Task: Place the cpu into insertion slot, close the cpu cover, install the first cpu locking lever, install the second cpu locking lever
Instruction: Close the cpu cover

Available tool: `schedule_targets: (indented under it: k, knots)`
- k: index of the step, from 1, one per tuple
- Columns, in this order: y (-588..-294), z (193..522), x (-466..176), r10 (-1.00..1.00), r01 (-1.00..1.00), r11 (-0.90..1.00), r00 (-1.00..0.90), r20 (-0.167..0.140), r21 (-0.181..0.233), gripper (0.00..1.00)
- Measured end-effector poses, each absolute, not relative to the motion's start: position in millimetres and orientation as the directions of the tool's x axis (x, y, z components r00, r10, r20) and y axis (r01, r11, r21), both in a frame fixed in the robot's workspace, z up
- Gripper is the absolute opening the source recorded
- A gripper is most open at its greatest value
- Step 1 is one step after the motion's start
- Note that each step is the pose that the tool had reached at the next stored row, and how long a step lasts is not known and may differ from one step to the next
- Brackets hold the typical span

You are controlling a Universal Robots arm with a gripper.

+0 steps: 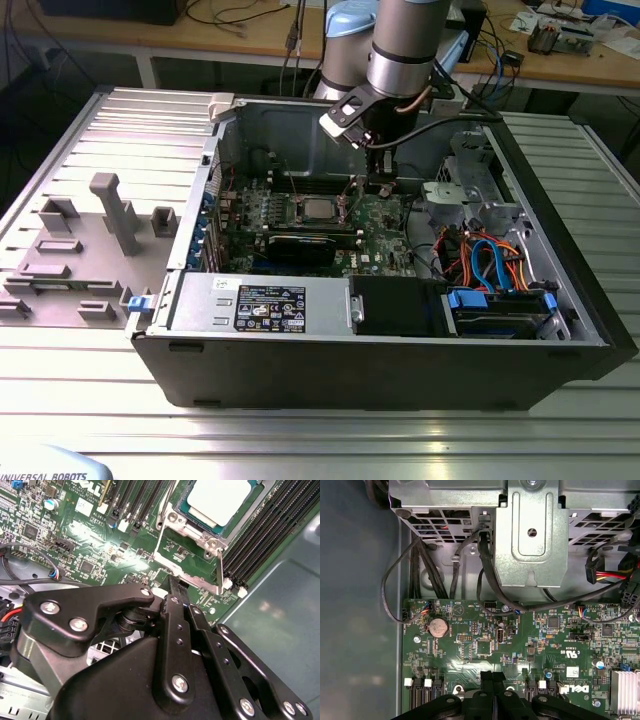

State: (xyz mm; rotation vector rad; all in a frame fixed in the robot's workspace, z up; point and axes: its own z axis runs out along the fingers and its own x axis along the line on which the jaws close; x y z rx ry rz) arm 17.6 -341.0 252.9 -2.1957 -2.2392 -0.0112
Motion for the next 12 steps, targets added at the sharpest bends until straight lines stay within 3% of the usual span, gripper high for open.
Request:
schedule_targets:
  k: [12]
  knots:
    - [-341.0, 252.9, 14.6, 1.0, 1.0, 0.02, -0.02, 0.009, 0.001, 0.11]
